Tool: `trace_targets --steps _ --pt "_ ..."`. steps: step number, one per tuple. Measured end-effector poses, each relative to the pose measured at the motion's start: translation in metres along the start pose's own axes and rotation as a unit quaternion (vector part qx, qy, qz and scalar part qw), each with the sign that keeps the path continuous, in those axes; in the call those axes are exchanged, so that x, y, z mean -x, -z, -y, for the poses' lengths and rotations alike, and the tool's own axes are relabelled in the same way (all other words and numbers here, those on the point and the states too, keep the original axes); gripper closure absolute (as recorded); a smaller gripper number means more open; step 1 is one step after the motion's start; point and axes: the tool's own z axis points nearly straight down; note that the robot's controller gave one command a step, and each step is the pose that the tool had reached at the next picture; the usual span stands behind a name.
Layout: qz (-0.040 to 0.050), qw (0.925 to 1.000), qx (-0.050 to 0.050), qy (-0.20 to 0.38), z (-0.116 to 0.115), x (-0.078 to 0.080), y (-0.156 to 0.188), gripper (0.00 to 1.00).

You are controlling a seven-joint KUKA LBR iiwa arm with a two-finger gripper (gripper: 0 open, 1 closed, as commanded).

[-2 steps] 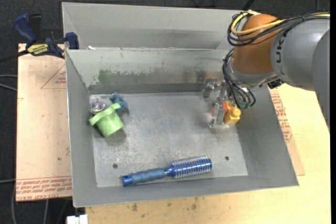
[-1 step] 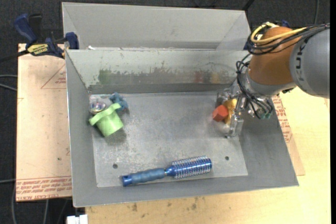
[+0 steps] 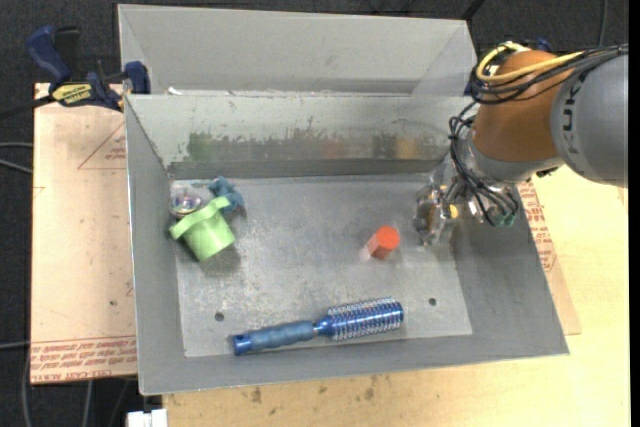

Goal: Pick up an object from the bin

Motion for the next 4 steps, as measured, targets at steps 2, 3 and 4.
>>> trace_targets --steps 2,3,4 --pt "0.0001 0.9999 0.000 0.017 -0.014 -0.040 0.136 0.00" --pt "-0.0024 0.9912 0.001 -0.132 -0.058 0.010 0.026 0.00" --pt "-0.0024 0.9982 0.001 0.060 -0.093 -0.027 -0.002 0.00"
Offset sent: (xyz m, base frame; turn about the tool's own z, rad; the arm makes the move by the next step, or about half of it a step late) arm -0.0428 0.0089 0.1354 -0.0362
